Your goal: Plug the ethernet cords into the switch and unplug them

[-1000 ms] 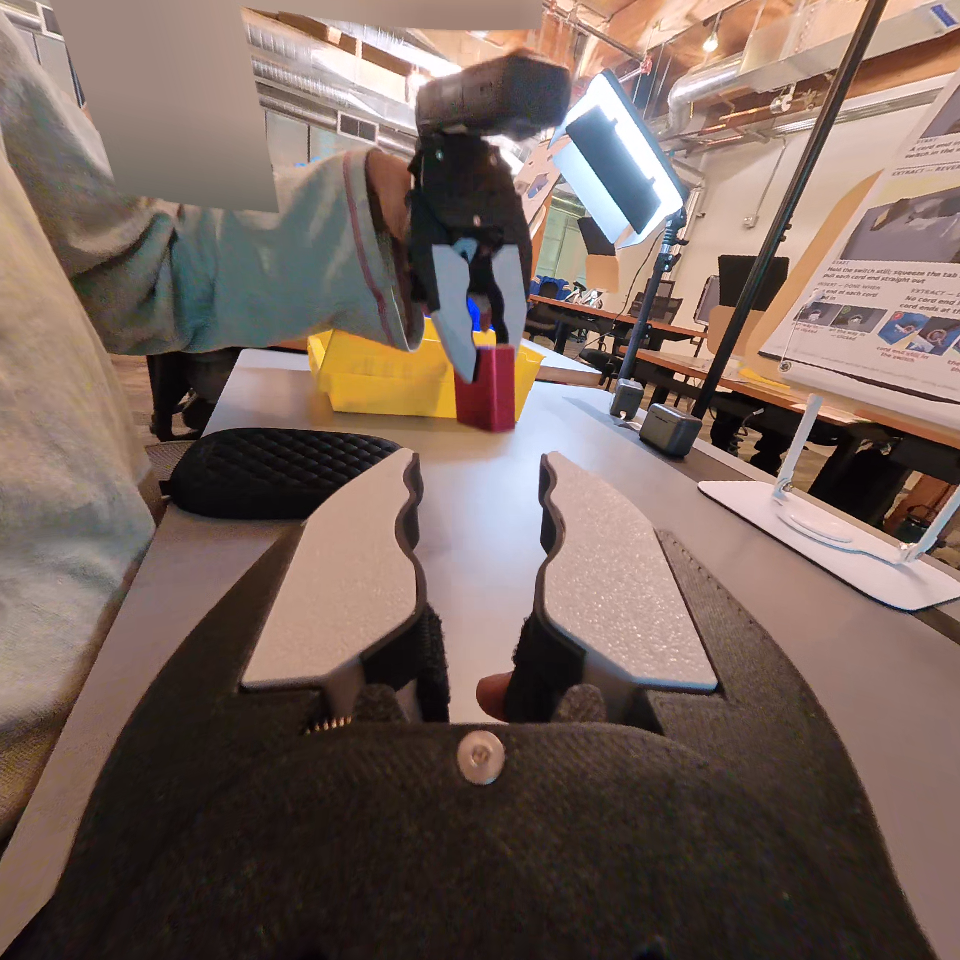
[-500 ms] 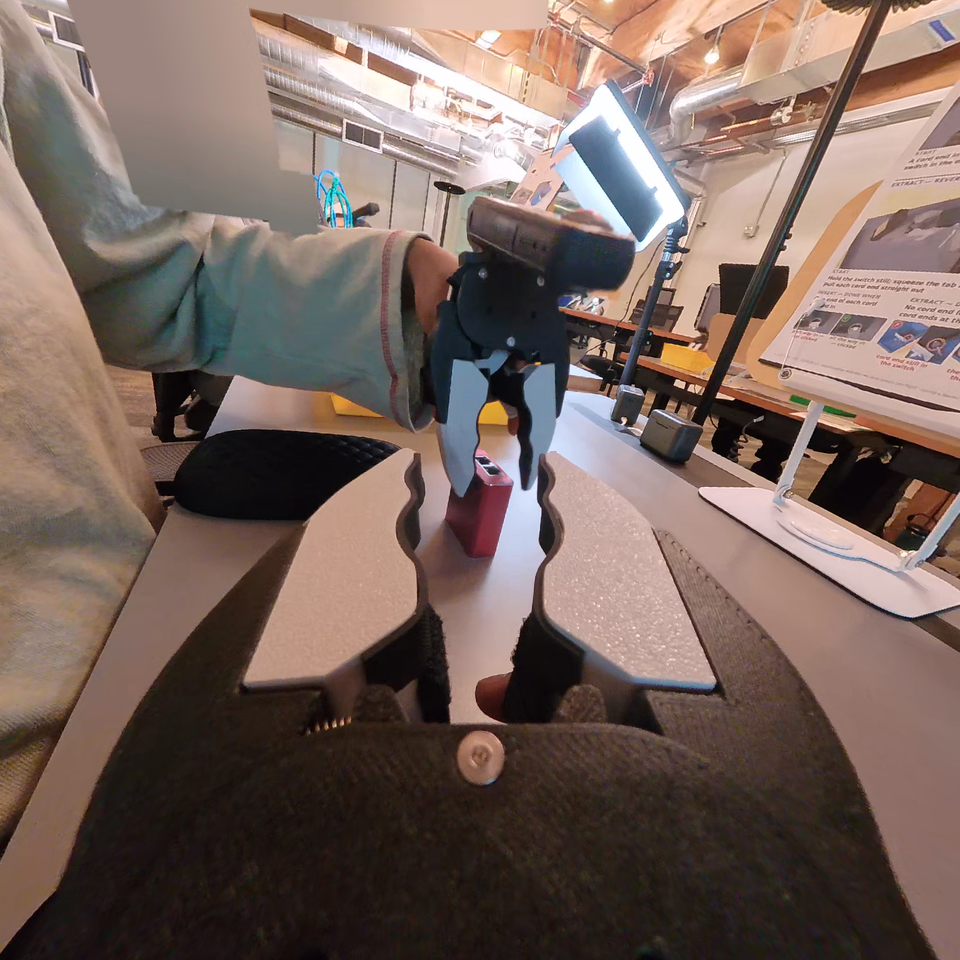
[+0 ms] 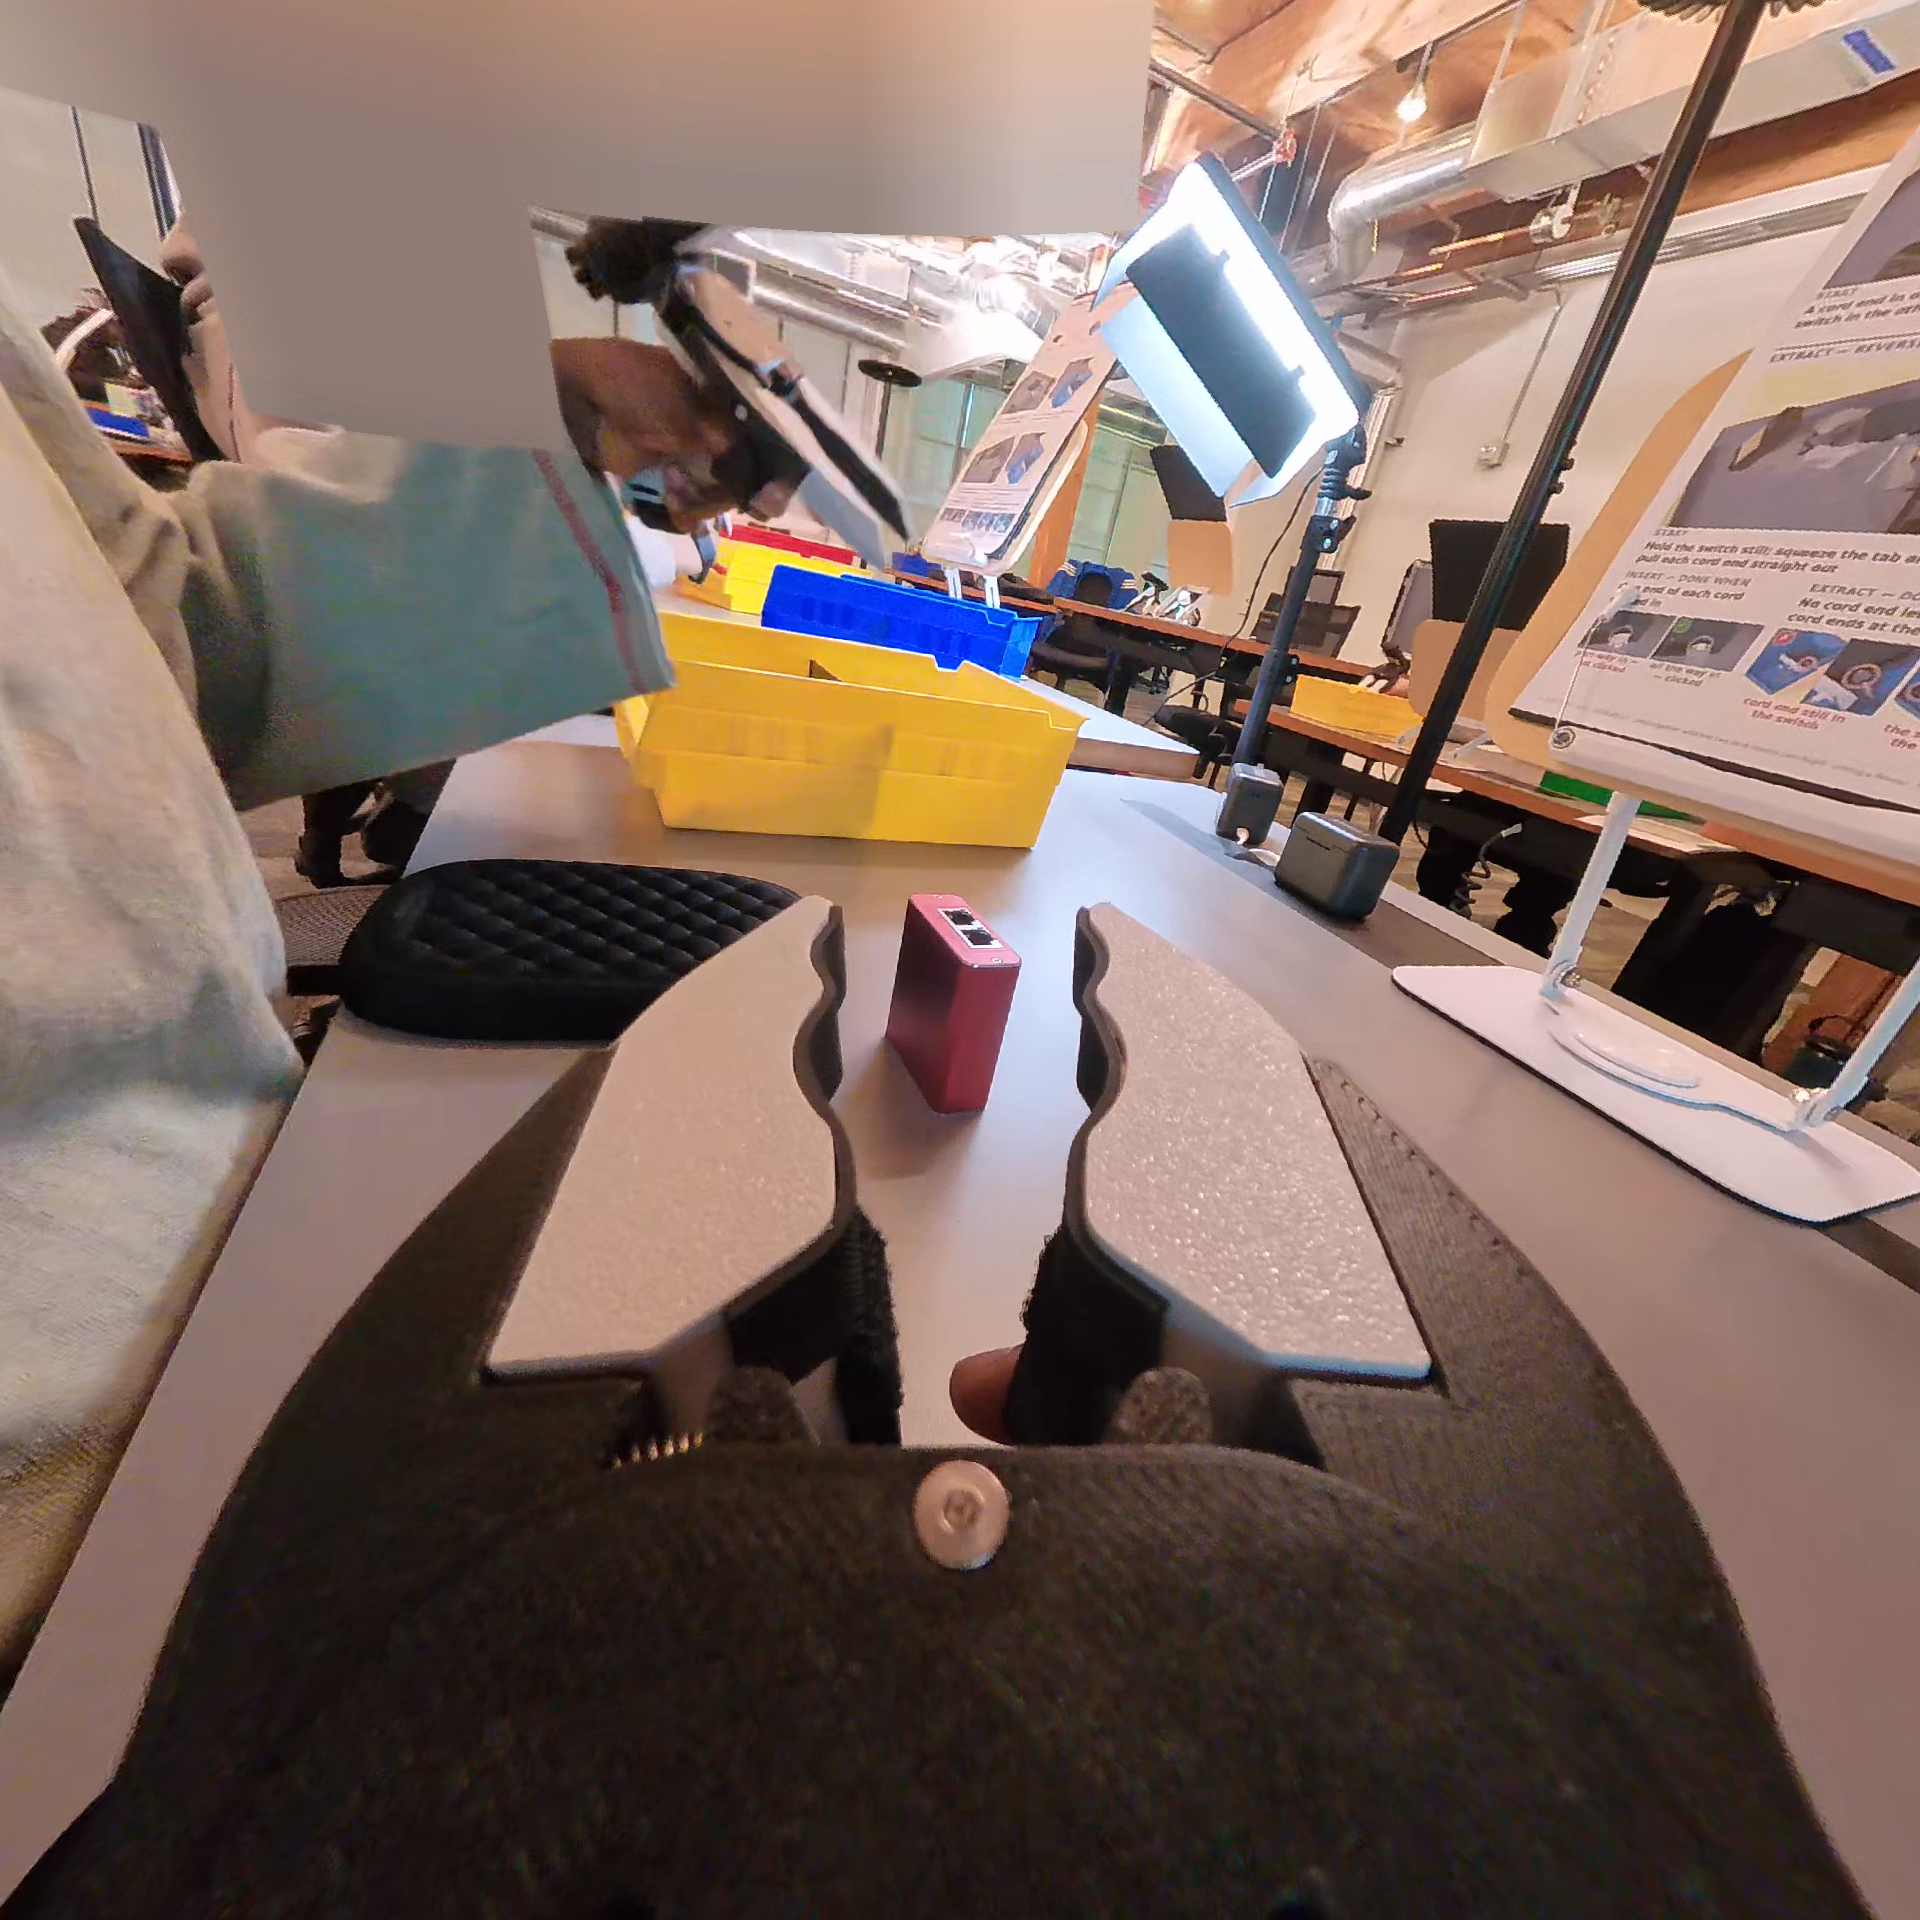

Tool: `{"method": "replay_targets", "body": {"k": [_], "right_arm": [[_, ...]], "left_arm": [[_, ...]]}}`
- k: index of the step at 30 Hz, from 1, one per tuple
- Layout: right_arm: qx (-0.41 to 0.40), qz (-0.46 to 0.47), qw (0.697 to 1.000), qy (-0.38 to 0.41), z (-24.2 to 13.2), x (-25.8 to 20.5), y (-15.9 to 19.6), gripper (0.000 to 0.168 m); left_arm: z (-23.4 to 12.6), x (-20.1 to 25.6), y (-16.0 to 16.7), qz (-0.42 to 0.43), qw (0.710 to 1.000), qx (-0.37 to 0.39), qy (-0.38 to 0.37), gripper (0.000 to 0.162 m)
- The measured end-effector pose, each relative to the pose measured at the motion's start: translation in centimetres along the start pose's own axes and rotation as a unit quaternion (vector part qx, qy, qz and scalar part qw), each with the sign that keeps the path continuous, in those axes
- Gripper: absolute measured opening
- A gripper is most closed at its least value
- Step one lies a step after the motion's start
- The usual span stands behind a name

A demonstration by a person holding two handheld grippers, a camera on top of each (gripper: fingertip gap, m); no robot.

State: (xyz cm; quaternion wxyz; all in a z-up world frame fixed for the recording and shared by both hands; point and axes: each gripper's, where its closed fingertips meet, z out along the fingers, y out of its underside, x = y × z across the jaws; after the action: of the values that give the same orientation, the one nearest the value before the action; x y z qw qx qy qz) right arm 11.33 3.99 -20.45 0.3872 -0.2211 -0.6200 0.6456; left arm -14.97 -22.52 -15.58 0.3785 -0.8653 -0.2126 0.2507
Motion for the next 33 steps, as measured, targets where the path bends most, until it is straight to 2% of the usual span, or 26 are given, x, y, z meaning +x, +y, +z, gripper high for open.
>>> {"method": "replay_targets", "body": {"k": [2, 4, 8, 12, 19, 21, 24, 25, 29, 33], "right_arm": [[-0.004, 0.001, 1.0, 0.0, 0.1, 0.0, 0.1, 0.042], [-0.008, 0.002, 1.0, 0.0, 0.1, 0.0, 0.2, 0.042], [-0.013, 0.001, 1.0, 0.004, 0.2, 0.1, 0.3, 0.042], [-0.019, 0.002, 1.0, 0.006, 0.3, 0.2, 0.5, 0.041], [-0.024, 0.003, 1.0, 0.007, 0.4, 0.2, 0.6, 0.041], [-0.024, 0.004, 1.0, 0.008, 0.4, 0.2, 0.6, 0.041], [-0.023, 0.007, 1.0, 0.007, 0.4, 0.3, 0.6, 0.041], [-0.022, 0.007, 1.0, 0.008, 0.4, 0.3, 0.6, 0.041], [-0.019, 0.005, 1.0, 0.008, 0.3, 0.2, 0.5, 0.041], [-0.019, 0.005, 1.0, 0.007, 0.3, 0.2, 0.5, 0.041]], "left_arm": [[-0.3, -5.4, 4.9, -0.06, 0.994, -0.061, -0.071, 0.055], [-0.1, -8.1, 8.5, -0.092, 0.987, -0.094, -0.092, 0.053], [1.4, -9.5, 13.6, -0.075, 0.978, -0.169, -0.098, 0.049], [2.7, -9.1, 15.9, -0.085, 0.972, -0.206, -0.077, 0.04], [3.8, -9.2, 17.2, -0.075, 0.967, -0.232, -0.078, 0.033], [4.1, -9.1, 17.4, -0.078, 0.966, -0.232, -0.08, 0.028], [4.1, -9.0, 17.5, -0.078, 0.968, -0.225, -0.079, 0.008], [4.0, -9.0, 17.2, -0.076, 0.97, -0.217, -0.082, 0.007], [1.9, -9.2, 14.1, -0.074, 0.981, -0.148, -0.104, 0.006], [-1.9, -9.9, 9.3, -0.06, 0.984, -0.057, -0.157, 0.005]]}}
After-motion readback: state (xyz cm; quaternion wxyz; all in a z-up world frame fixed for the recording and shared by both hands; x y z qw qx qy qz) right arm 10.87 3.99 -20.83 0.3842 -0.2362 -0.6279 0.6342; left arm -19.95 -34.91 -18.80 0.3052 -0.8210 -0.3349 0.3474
